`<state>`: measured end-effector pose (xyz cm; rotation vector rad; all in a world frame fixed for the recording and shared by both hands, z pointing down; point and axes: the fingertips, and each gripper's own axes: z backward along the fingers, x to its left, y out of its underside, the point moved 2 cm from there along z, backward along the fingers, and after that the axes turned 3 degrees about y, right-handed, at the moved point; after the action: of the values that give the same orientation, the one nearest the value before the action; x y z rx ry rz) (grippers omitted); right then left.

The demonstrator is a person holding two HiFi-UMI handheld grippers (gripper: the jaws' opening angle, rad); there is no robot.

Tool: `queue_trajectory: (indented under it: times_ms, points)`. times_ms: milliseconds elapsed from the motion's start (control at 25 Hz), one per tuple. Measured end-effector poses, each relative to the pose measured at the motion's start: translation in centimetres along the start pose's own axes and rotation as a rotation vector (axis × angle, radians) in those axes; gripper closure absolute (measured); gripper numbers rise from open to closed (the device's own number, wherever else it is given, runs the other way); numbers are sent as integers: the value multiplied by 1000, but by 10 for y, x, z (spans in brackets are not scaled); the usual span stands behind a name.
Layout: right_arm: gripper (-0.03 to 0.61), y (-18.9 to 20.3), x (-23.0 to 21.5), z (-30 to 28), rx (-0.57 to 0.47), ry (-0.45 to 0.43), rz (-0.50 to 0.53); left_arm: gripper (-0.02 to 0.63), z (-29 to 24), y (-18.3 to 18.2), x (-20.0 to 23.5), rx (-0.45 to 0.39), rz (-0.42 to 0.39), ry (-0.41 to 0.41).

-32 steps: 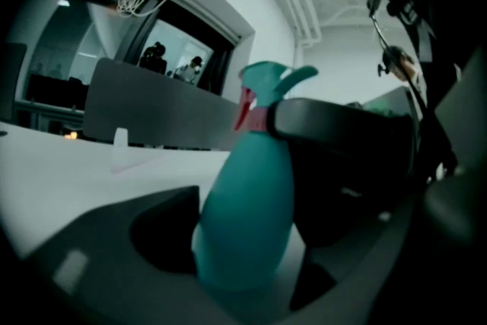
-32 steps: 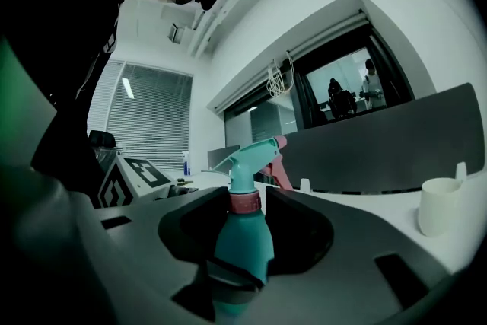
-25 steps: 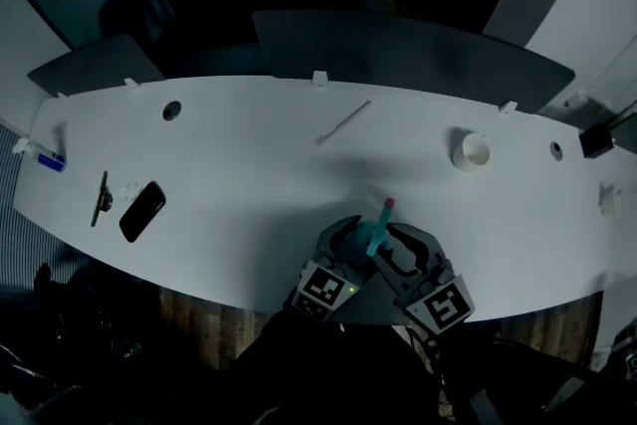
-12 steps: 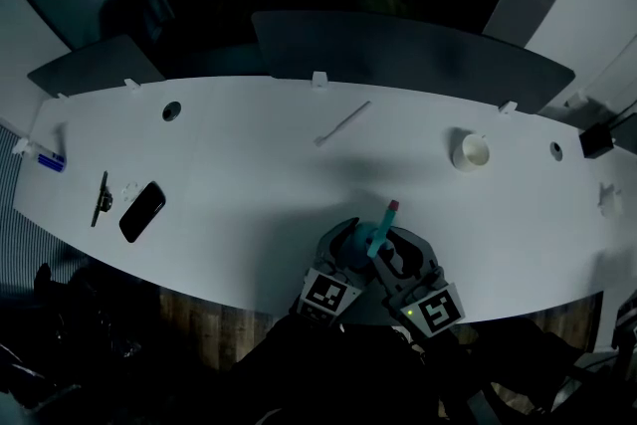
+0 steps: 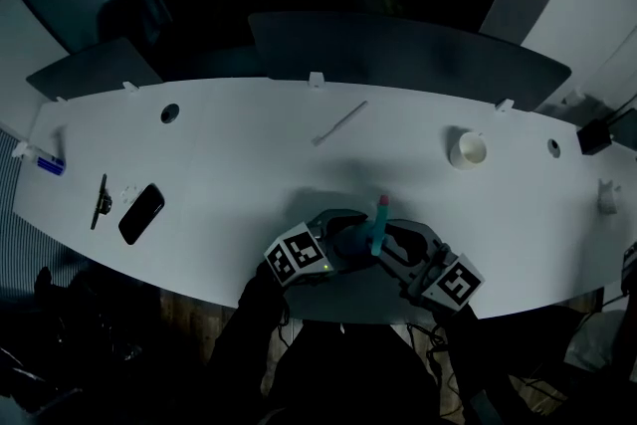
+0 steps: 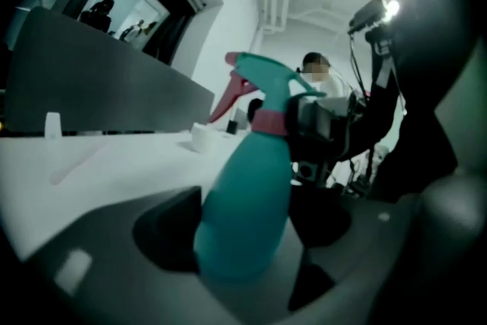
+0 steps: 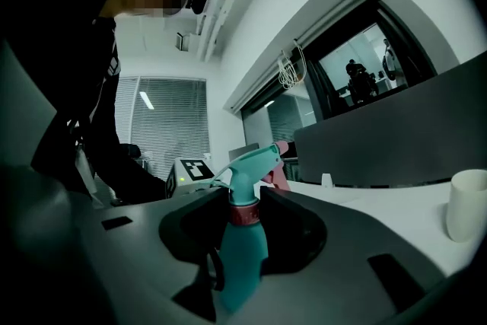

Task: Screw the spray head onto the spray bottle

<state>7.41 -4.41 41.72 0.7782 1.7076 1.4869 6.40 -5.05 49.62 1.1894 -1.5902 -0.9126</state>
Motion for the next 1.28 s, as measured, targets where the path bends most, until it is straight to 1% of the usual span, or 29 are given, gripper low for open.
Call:
queue_trajectory:
  times_ms: [40, 80, 160, 280, 360, 400, 440, 480, 520, 560, 600, 640, 720, 760, 800, 840, 880, 920, 960, 1000, 1080, 1200, 1240, 1280]
  points:
    - [446, 0, 0, 0, -6, 11, 11, 256, 1, -1, 0, -16, -5, -37]
    - [447, 0, 0, 0, -15, 39, 26, 261, 2, -1, -1, -36, -7, -92]
    - [446, -1, 2, 0, -38, 124, 44, 268, 4, -2, -1, -79, 0, -231]
    - [447, 0, 4, 2, -74, 260, 40, 270, 5, -5, -3, -140, 43, -445]
    - [447, 1, 3, 4, -92, 327, 28, 270, 4, -5, -4, -172, 78, -571]
    - [448, 2, 3, 4, -100, 344, 20, 270, 4, -4, -4, -187, 96, -612]
    - [448, 2, 3, 4, -103, 349, 13, 268, 4, -4, -4, -201, 110, -625]
    - [448, 3, 3, 4, -103, 342, 8, 267, 5, -5, -5, -210, 118, -607]
    - [448, 3, 3, 3, -98, 326, 2, 262, 8, -5, -4, -211, 120, -561]
    - [448, 3, 3, 2, -91, 300, -5, 246, 13, -5, -2, -199, 117, -496]
    - [448, 3, 3, 2, -82, 268, -13, 224, 18, -5, 0, -174, 111, -420]
    - [448, 3, 2, 1, -74, 228, -19, 216, 21, -3, 4, -137, 101, -335]
    - [447, 2, 1, 2, -60, 145, -26, 213, 19, 1, 8, -54, 75, -158]
    - [446, 2, 0, 2, -52, 109, -26, 212, 15, 2, 7, -26, 65, -78]
    - [446, 2, 0, 1, -43, 81, -25, 220, 11, 1, 6, -11, 60, -15]
    - [446, 2, -1, 1, -36, 62, -23, 258, 9, 0, 3, -7, 57, 22]
    - [446, 2, -1, 2, -34, 52, -21, 265, 8, -1, 1, -11, 54, 28]
    - [446, 2, -1, 2, -39, 54, -18, 273, 8, -2, 0, -22, 50, 5]
    - [446, 1, -1, 2, -49, 68, -14, 281, 9, -2, 0, -41, 45, -42]
    - [446, 1, -2, 2, -64, 92, -12, 287, 10, -3, -1, -63, 41, -110]
    - [446, 1, -1, 3, -93, 159, -14, 295, 12, -5, -3, -105, 41, -277]
    - [446, 1, 1, 4, -118, 267, -16, 301, 12, -6, -7, -162, 64, -523]
    - [446, 2, 1, 5, -121, 296, -13, 301, 12, -5, -9, -179, 73, -590]
    - [446, 3, 2, 5, -120, 316, -12, 301, 11, -5, -10, -193, 80, -640]
